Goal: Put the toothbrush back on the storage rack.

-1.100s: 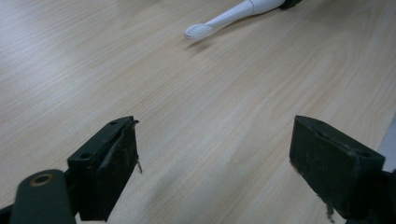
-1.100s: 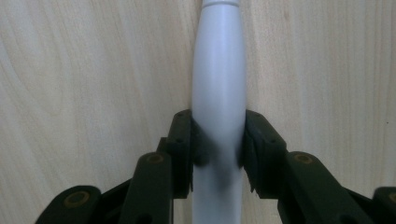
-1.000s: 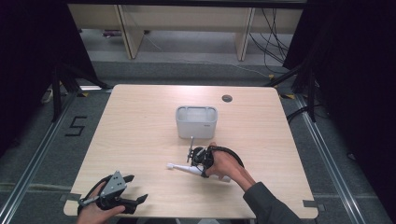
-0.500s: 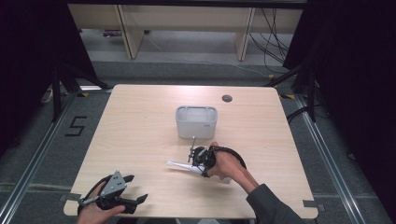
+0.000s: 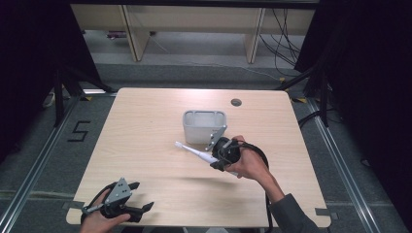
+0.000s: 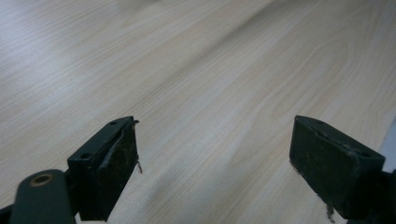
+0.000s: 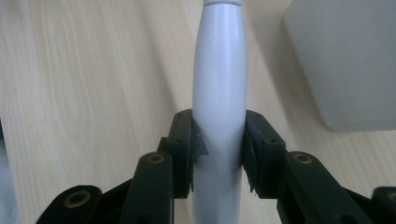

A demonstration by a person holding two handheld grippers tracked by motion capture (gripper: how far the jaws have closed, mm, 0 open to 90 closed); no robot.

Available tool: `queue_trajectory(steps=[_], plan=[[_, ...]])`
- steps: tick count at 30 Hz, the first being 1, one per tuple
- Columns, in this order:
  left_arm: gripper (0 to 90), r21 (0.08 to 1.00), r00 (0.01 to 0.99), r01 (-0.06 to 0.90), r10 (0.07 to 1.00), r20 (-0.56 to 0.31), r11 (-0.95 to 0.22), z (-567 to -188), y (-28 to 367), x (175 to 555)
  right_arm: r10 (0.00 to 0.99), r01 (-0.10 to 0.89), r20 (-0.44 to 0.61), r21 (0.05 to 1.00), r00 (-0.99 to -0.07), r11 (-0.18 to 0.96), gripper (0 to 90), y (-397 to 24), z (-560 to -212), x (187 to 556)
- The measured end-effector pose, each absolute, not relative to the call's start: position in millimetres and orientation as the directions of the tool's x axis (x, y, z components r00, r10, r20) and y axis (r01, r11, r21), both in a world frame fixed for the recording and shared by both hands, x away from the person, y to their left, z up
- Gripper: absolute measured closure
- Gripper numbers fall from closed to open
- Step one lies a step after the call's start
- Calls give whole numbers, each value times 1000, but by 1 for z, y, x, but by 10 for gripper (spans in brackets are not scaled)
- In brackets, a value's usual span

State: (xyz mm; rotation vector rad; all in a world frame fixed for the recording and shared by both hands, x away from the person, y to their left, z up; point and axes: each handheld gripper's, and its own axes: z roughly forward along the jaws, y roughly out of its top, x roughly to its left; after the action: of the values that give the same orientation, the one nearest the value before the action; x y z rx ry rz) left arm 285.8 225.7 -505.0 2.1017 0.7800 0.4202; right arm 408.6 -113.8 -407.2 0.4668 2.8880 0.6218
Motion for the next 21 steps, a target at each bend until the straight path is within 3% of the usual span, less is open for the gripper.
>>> queue_trajectory(steps=[6,9,11,21], plan=[[147,810,743,389,669,7,-440,-505,225,284,411,291,-60,616,-909,732,667,-127,-404,416],[147,806,748,371,663,34,-460,-505,226,286,424,302,-54,621,-904,723,667,-127,-405,419],[147,812,746,392,666,-5,-432,-505,225,284,435,307,-48,639,-899,705,667,-126,-405,419],[147,812,741,396,672,-5,-430,-505,224,284,464,287,-57,718,-884,635,666,-134,-404,424]])
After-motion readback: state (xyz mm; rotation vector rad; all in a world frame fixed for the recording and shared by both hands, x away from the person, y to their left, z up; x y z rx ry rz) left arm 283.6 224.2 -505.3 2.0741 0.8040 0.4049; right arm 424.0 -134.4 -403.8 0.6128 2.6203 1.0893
